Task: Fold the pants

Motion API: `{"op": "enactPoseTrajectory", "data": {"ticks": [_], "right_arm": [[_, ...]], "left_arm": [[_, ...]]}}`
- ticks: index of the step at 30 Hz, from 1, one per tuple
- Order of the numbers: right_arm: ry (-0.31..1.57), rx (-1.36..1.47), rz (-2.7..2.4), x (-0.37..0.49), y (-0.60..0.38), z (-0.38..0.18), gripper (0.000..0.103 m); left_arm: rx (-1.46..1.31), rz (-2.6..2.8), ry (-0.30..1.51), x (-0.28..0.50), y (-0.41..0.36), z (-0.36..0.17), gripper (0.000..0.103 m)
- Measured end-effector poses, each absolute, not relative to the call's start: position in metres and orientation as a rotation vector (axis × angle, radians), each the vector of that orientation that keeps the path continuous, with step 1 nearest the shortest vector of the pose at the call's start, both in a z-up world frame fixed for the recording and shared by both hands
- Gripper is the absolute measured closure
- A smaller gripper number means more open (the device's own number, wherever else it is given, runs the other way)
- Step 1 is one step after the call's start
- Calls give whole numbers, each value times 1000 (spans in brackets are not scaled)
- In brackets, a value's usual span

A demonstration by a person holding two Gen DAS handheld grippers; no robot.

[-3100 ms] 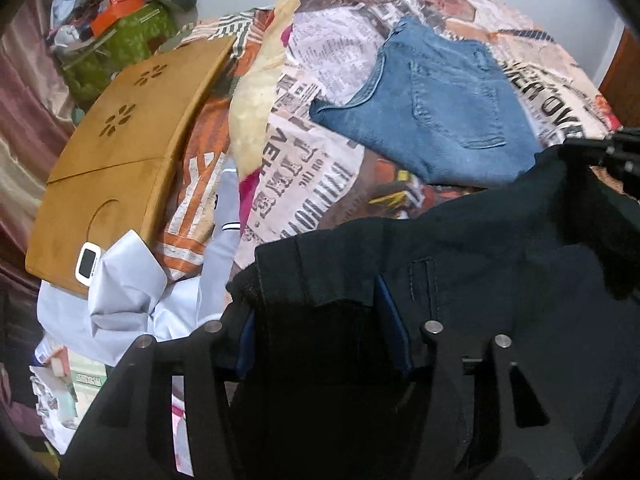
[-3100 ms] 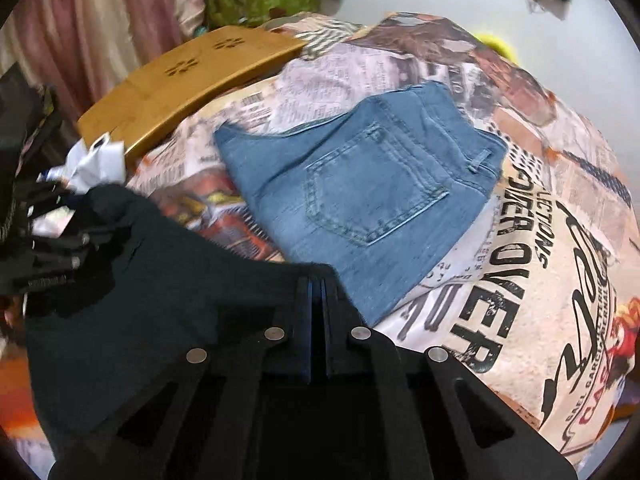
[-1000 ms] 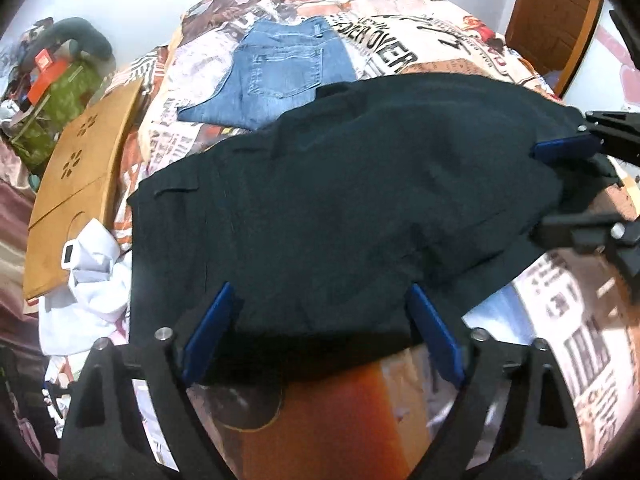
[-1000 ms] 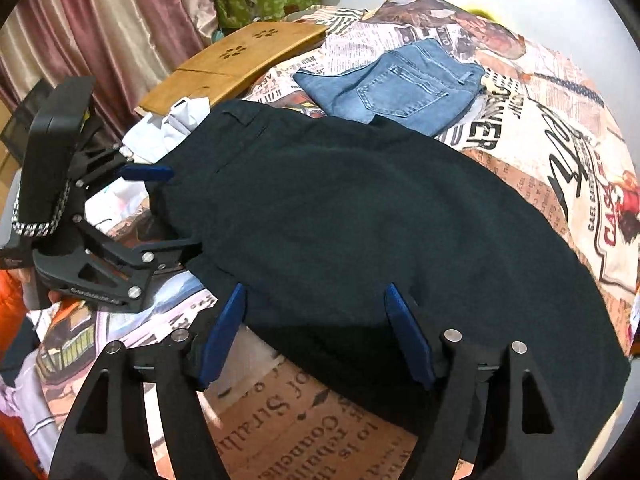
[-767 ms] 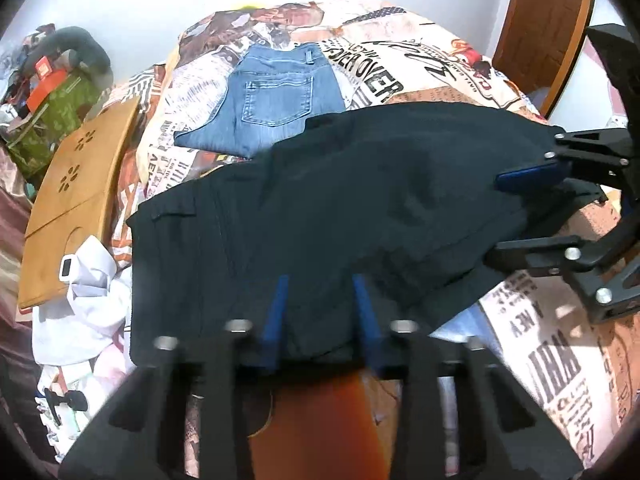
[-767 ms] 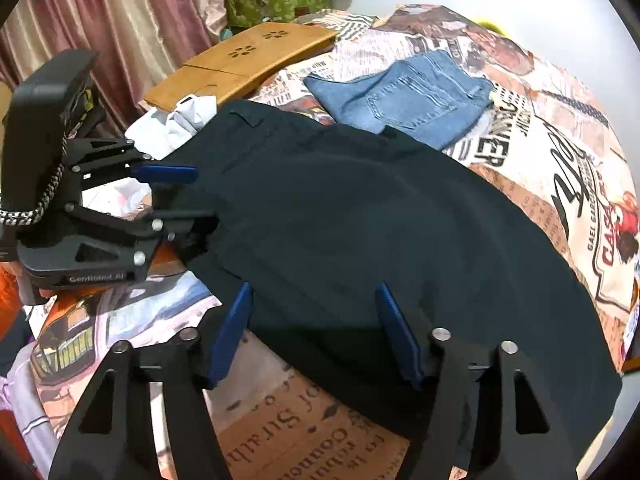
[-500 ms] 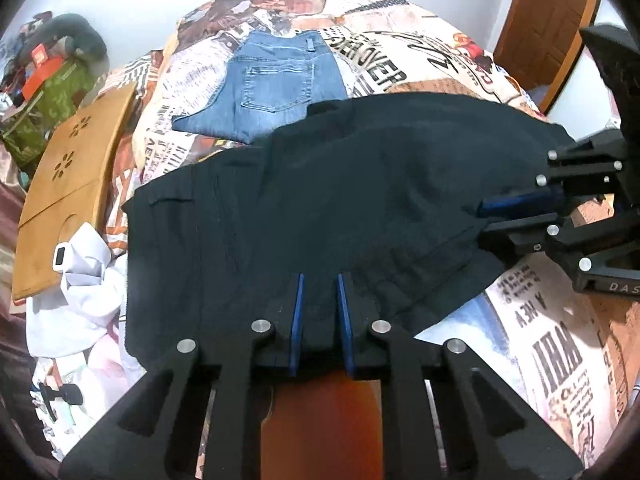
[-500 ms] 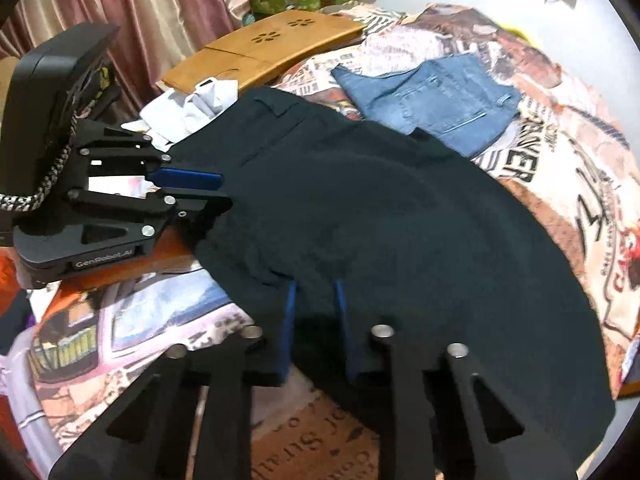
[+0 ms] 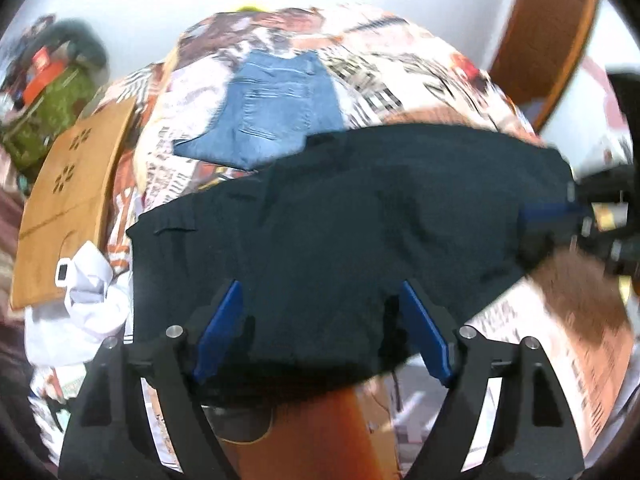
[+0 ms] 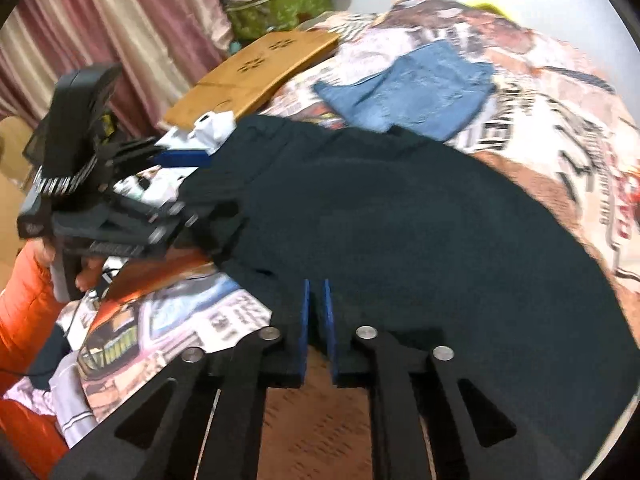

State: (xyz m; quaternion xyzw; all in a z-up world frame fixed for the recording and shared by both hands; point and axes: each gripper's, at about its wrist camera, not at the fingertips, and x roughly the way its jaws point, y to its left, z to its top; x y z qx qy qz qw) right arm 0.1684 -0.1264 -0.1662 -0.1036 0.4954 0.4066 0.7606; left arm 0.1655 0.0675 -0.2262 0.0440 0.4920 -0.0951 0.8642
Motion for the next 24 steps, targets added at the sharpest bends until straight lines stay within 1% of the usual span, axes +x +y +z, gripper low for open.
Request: {"op": "enactPoseTrajectory", "data": {"ticks": [2, 4, 5, 9, 15, 21, 22, 24], "right_arm": [[1065, -238, 841, 171, -137, -162, 71], [1056, -250, 812, 173, -149, -161, 61], [1056, -256, 800, 173, -153, -161, 59], [1092, -285, 782, 174, -160, -171, 59], [1080, -330, 793, 171, -160, -174, 56], [1066, -350, 816, 171, -161, -181, 56], [1064, -337, 807, 173, -161, -182, 57], [1054, -319, 776, 175, -157, -184, 65]], "left_arm": [[150, -204, 1055, 163, 57, -235, 22], [178, -206, 1070, 162, 50, -242, 22], [187, -205, 1072, 163, 48, -245, 22], [236, -198, 1048, 164, 37, -244, 22], [336, -236, 1015, 164, 17, -236, 22], [341, -290, 1019, 160, 9, -237, 22], [330, -286, 1024, 162, 9, -238, 22], [301, -279, 1032, 167, 10, -239, 22]]}}
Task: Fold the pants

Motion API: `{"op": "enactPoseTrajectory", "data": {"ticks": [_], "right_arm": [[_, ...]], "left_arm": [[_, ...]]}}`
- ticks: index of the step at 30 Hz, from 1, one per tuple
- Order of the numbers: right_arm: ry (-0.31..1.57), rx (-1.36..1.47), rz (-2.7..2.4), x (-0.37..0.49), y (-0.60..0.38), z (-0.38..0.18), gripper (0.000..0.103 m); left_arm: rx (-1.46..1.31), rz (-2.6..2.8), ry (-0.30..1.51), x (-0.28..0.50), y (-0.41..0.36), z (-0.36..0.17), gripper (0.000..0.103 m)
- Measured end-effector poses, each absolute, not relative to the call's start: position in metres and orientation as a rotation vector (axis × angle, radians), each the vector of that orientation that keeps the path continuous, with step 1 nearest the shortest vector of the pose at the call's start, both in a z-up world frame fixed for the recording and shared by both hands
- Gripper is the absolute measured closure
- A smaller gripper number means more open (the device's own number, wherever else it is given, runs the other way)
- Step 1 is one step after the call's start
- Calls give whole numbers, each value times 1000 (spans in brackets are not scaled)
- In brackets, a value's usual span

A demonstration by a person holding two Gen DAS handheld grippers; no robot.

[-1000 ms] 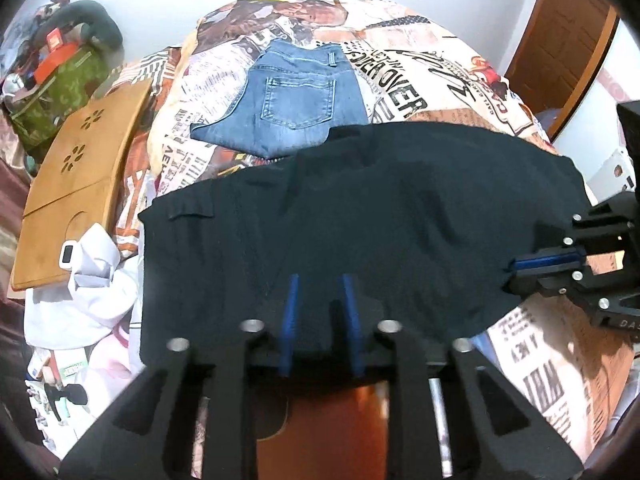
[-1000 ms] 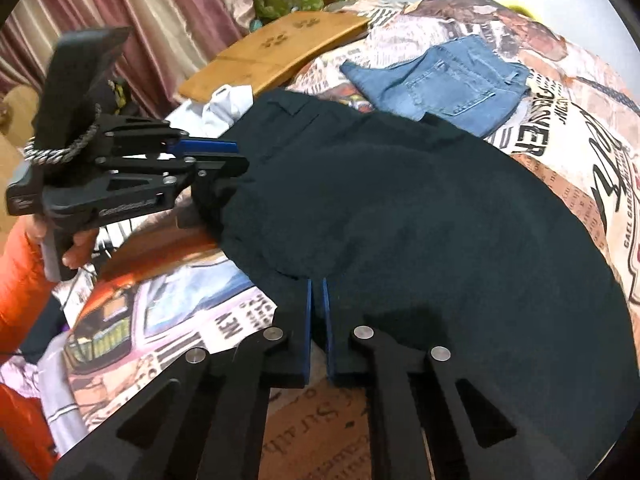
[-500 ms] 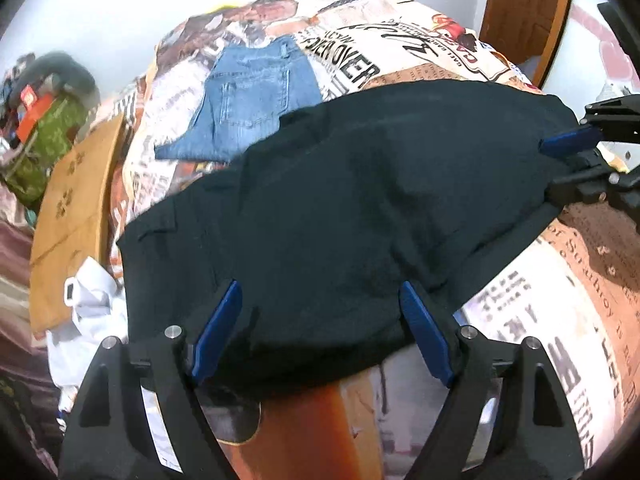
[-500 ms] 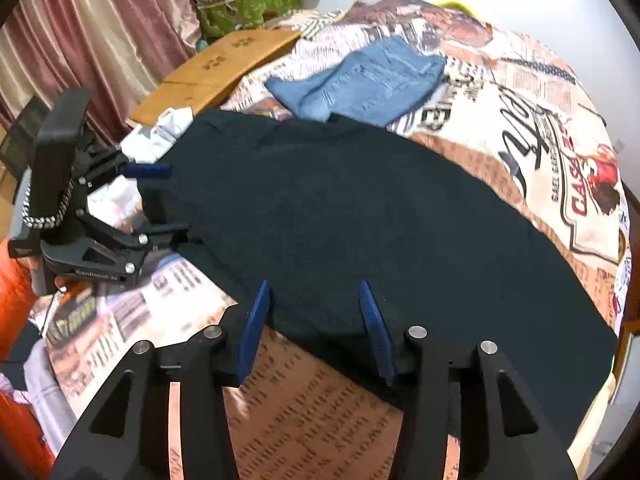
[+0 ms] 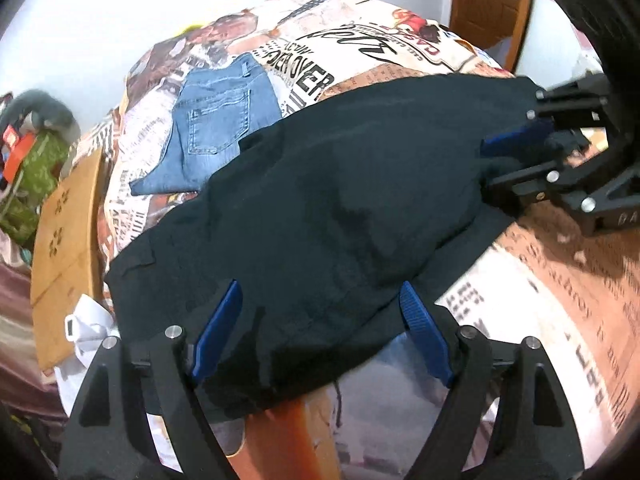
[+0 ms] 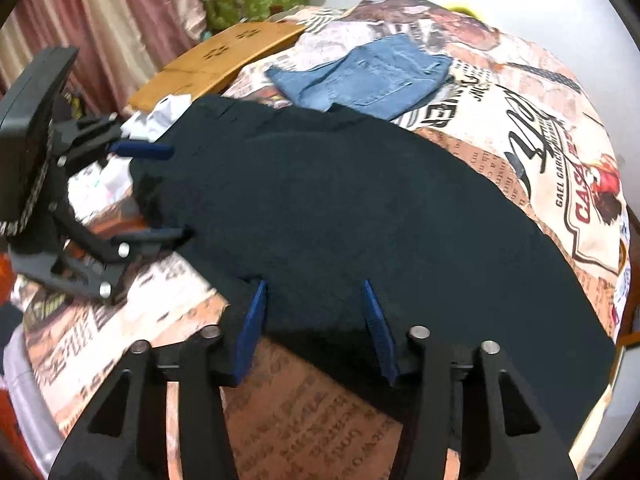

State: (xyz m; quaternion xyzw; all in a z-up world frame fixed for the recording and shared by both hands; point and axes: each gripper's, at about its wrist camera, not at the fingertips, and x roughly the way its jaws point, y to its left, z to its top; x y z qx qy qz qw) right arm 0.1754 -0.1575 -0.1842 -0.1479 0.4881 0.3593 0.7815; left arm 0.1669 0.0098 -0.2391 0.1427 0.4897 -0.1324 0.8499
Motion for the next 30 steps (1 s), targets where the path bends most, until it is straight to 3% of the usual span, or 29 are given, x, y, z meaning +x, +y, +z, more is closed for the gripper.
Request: {"op": "enactPoseTrajectory", "data": {"ticks": [2, 5, 9, 12, 18, 26, 28, 30], "right_arm": [[1041, -313, 770, 176, -154, -184, 80], [1017, -307, 768, 174, -150, -180, 93], [1004, -268, 788, 175, -154, -173, 97], [1007, -251, 808, 173, -157, -169, 98], [1009, -232, 837, 166, -159, -165, 99], [1069, -204, 831, 161, -162, -167, 97], [1071, -164, 833, 164, -168, -158, 91], [1057, -109, 817, 170, -175, -149, 77]], "left_arm": [[274, -277, 1032, 172, 10, -238, 27], [259, -292, 1025, 173, 7, -237, 46], [243, -334, 1004, 166, -1, -236, 79], [249, -338, 994, 162, -4, -233, 86], [131, -357, 987, 157, 10, -224, 95], [60, -404, 1028, 149, 21, -216, 95], [13, -386, 1016, 153, 33, -206, 92], [-9, -350, 1003, 159, 41, -199, 86]]}}
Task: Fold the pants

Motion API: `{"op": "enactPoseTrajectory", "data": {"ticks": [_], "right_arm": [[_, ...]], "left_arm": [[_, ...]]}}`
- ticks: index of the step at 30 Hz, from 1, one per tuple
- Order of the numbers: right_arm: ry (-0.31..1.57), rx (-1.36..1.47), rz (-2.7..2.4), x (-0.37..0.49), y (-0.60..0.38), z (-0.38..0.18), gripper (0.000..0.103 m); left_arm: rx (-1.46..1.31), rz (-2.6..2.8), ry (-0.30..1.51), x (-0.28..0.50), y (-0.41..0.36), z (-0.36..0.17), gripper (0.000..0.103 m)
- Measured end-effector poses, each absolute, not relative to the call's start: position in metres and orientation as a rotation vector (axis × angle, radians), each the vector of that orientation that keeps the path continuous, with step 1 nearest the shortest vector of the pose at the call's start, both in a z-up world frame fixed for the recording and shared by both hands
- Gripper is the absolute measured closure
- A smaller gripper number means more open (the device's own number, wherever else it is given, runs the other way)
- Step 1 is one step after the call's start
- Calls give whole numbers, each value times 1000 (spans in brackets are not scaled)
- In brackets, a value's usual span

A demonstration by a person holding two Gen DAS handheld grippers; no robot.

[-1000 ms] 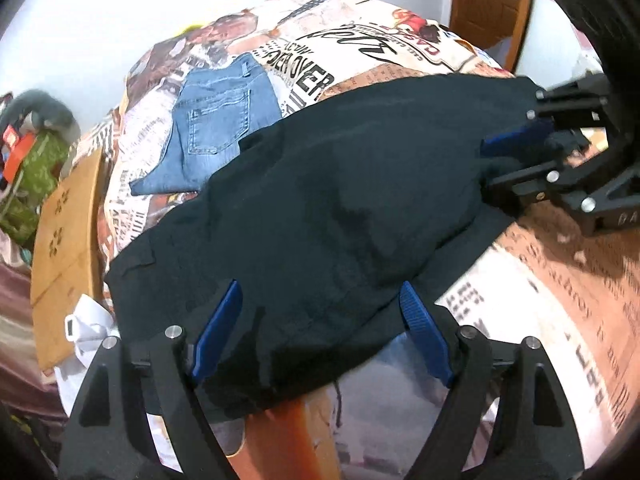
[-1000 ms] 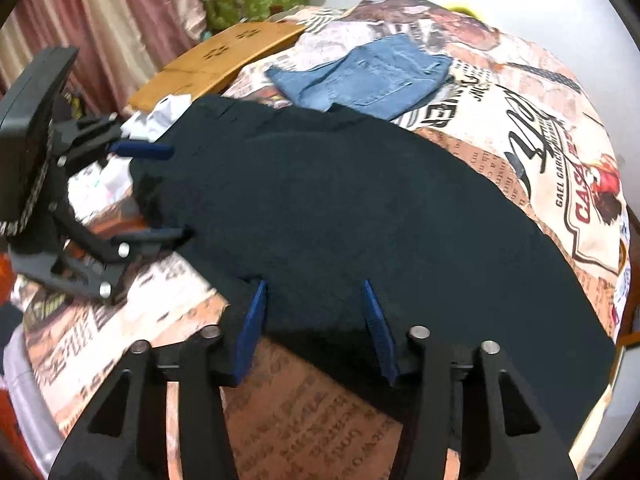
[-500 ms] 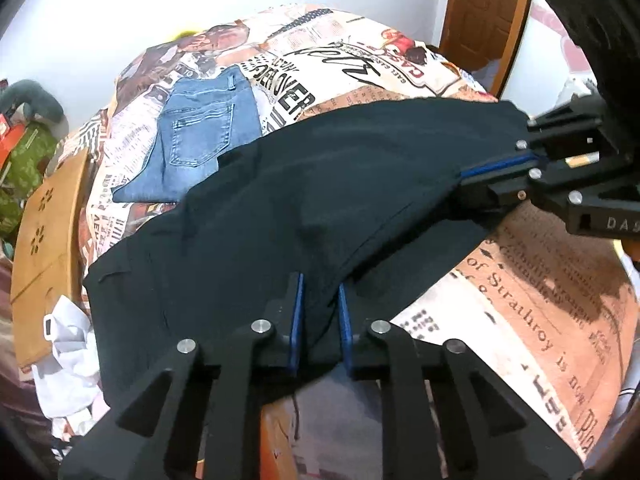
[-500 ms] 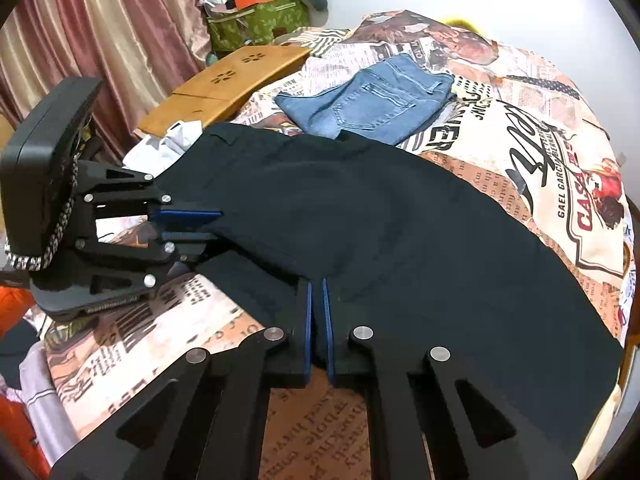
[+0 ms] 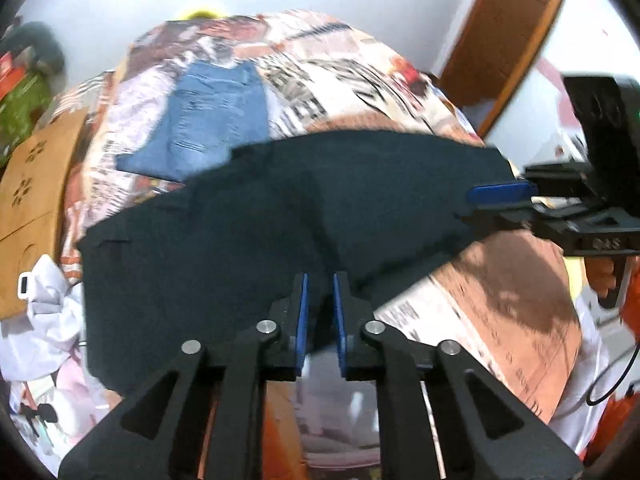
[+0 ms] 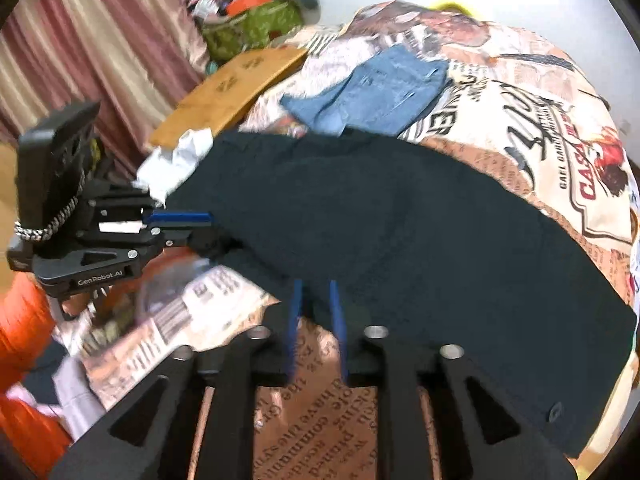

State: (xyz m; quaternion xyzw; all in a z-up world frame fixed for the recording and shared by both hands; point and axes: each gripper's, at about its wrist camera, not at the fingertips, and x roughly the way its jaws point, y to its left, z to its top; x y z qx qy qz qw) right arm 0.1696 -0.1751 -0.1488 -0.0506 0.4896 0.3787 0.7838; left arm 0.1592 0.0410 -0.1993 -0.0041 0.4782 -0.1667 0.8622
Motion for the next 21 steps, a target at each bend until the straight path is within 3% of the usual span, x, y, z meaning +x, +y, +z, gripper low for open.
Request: {"op": "enactPoseTrajectory", "data": {"ticks": [1, 2, 6, 8, 12, 14, 17, 21], "right_arm": [[1048, -92, 807, 172, -177, -146, 65], [1037, -82, 794, 175, -179, -142, 60], [1017, -130, 720, 186, -170, -139, 56], [1028, -143, 705, 190, -165, -144, 43], [1088, -202, 662, 196, -153, -171, 41], [1125, -211, 654, 195, -155, -184, 40], [1102, -187, 648, 186, -166, -188, 29], [1111, -137, 648, 181, -183, -185, 29]], "left_arm": [[-7, -309, 997, 164, 45, -196, 83], [3, -264, 993, 170, 48, -194, 76], [-28, -221, 1006, 190, 57, -201, 61], [-28, -208, 1033, 200, 56, -212, 55], [56, -191, 1121, 204, 44, -245, 33], [83, -186, 1126, 198, 43, -255, 30], [66, -182, 1113, 190, 49, -255, 26], [33, -160, 1109, 178, 60, -257, 23]]}}
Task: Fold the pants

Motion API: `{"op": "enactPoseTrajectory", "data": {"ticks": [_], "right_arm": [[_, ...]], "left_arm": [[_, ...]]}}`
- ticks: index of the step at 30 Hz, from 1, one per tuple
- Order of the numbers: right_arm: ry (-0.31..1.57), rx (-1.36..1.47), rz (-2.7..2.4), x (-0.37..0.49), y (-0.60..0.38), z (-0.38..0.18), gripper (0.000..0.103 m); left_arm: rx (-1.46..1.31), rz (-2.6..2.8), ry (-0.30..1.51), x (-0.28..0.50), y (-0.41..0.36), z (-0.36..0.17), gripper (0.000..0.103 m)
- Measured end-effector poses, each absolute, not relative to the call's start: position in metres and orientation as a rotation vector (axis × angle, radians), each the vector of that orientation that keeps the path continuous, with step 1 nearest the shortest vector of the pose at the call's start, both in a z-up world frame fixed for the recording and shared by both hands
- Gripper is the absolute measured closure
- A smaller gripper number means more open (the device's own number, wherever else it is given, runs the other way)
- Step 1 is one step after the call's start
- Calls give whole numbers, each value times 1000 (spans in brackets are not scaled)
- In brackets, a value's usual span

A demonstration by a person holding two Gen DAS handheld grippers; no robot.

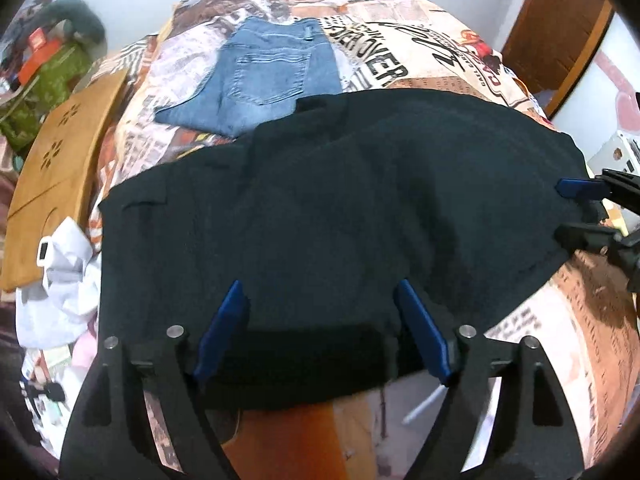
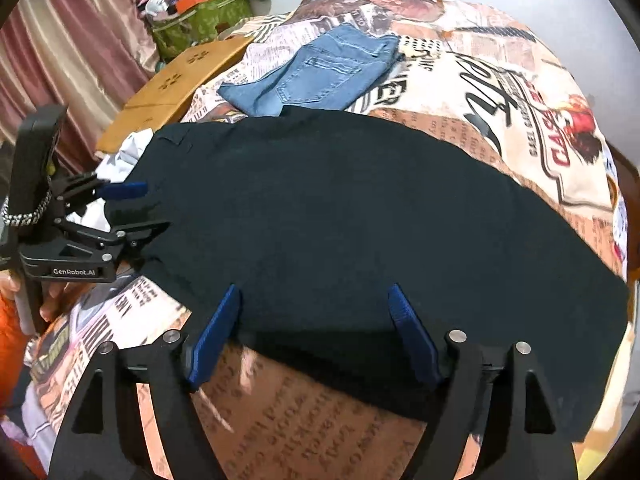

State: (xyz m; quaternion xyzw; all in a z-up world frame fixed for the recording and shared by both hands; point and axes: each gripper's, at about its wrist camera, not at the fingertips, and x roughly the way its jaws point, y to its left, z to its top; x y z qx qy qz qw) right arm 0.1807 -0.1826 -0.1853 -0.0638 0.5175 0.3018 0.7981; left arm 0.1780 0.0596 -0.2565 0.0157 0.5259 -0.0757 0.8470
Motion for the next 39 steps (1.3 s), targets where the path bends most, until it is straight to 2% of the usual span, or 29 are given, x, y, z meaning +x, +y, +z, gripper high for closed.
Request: {"op": "enactPoseTrajectory", "data": {"ticks": [7, 12, 16, 20, 27, 30, 39], "right_arm": [[1111, -61, 590, 178, -205, -179, 29], [1061, 3, 501, 181, -236, -166, 29], [1024, 75, 424, 183, -270, -154, 29], [1007, 133, 354, 175, -305, -149, 29], [1018, 253, 226, 150, -365, -163, 29], [1028, 312, 176, 139, -385, -173, 29], [1035, 494, 104, 130, -429, -200, 29]], "left_arm": [[12, -108, 1113, 162, 74, -249, 21], [3, -86, 1052, 164, 76, -227, 21], [-8, -81, 1007, 183, 69, -209, 14], [5, -124, 1031, 212, 47, -213, 14], [146, -192, 1104, 233, -7, -249, 14], [218, -190, 1054, 233, -25, -243, 14], [257, -282, 1071, 241, -69, -234, 14]]}}
